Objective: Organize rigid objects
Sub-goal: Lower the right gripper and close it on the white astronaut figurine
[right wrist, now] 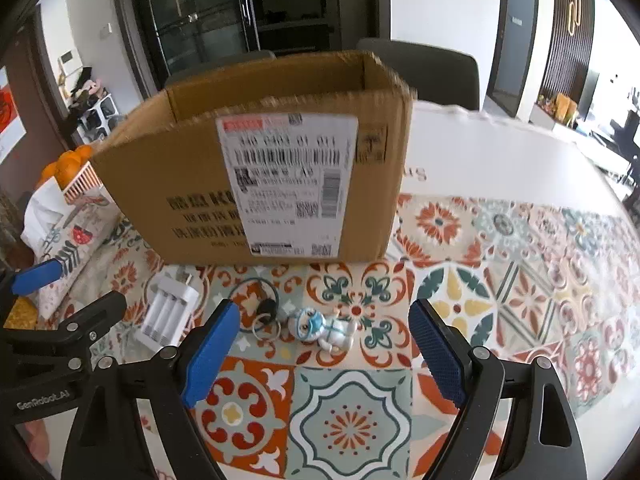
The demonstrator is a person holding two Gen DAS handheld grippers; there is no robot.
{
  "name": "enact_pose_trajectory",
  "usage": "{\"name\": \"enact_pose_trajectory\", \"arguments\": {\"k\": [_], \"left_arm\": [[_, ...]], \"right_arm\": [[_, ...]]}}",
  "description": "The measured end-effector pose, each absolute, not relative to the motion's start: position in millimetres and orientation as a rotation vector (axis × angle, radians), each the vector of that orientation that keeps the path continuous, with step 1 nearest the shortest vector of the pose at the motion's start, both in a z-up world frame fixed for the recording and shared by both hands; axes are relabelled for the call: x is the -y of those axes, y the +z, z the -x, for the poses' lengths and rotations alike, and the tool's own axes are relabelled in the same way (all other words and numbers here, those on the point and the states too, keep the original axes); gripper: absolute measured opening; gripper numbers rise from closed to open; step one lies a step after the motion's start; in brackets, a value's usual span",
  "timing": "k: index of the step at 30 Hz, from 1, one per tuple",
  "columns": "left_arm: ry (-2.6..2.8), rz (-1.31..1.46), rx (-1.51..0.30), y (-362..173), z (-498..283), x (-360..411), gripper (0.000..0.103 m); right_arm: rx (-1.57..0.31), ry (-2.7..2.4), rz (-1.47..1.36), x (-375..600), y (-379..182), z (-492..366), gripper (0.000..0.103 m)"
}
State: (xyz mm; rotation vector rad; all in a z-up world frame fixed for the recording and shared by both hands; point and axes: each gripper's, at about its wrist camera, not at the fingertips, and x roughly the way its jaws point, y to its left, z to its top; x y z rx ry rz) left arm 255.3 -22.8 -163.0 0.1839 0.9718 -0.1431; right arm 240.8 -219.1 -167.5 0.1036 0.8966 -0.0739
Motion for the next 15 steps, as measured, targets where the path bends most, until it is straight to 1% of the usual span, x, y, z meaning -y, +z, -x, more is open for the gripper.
{"name": "enact_pose_trajectory", "arguments": {"k": [3,9,11,15], "left_arm": [[-0.140,-0.189,-0.982,-171,-257,24,0.100],[-0.131,-0.186,-1.008,-188,-266,26,0.100],[-0.126,-0.186,-1.018,-193,-269,25,0.100],[-0.117,-0.181,-1.026,-200,-274,22,0.100]], "right_arm": [[-0.918,-0.073,-0.117,222,-178,-243,0.086],[-0.956,-0.078,-0.150,228,-197,-251,0.080],[-0.970,-0.078,-0.160,229,-202,-255,0.076],[-0.988,-0.067,-0.181,229,-213,-262,0.073]]}}
